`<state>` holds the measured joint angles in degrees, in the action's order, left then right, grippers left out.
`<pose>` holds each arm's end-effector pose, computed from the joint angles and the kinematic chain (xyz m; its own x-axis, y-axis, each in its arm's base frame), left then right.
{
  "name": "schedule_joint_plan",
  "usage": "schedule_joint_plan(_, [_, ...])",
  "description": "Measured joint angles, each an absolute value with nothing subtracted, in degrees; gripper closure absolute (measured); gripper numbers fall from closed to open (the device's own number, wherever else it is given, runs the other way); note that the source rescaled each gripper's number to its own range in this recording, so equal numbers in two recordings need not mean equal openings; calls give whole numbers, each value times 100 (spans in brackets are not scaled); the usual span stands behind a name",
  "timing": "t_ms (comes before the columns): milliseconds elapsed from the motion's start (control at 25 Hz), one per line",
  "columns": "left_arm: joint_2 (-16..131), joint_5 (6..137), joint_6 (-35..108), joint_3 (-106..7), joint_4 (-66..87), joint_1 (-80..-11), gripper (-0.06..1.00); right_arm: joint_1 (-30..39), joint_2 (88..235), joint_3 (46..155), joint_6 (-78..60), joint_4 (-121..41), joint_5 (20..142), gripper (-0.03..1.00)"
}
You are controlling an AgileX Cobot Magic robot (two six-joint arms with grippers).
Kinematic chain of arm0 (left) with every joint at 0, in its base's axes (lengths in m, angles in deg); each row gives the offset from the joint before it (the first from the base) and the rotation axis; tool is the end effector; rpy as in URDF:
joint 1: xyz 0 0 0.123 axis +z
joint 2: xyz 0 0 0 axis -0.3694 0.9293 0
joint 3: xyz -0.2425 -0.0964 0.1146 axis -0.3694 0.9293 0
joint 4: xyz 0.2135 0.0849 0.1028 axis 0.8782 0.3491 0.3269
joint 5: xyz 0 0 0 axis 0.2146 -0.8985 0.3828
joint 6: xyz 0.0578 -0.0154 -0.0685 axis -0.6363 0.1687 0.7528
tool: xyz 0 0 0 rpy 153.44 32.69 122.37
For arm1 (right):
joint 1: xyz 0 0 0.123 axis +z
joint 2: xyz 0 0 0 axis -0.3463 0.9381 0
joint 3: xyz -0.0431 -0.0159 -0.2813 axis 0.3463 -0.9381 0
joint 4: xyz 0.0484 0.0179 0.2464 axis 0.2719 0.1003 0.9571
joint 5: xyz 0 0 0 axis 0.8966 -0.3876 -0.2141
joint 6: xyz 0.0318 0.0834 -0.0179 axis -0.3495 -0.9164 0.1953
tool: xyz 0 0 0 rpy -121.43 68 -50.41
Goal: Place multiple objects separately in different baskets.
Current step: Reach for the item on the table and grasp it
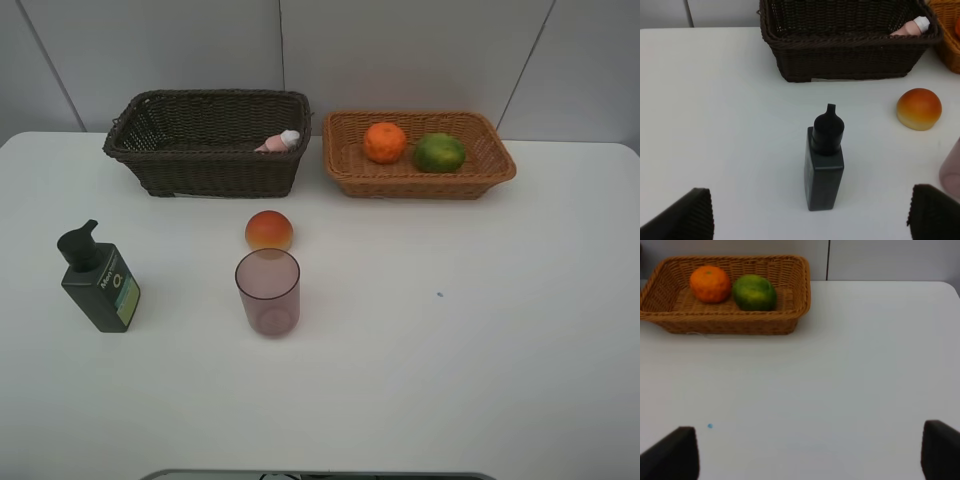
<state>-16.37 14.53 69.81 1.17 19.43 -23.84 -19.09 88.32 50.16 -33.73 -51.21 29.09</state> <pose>-0.0069 -0.0059 0.2784 -0.4471 -0.0105 -0.8944 0.0862 0.9948 -0.0548 -0.0079 -0.0051 0.2828 -0.4360 -0.0028 -0.8999 0.0315 0.9993 -0.0184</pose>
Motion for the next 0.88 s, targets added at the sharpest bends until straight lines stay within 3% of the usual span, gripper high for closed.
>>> schedule_joint_plan(680, [-1606, 1453, 6981, 117, 1943, -2384, -5, -1909, 8832, 5016, -3373, -5115, 2909, 8])
schedule_joint_plan(880, [-778, 1578, 6924, 27, 1931, -2384, -5, -1909, 8832, 5016, -3373, -5115, 2909, 8])
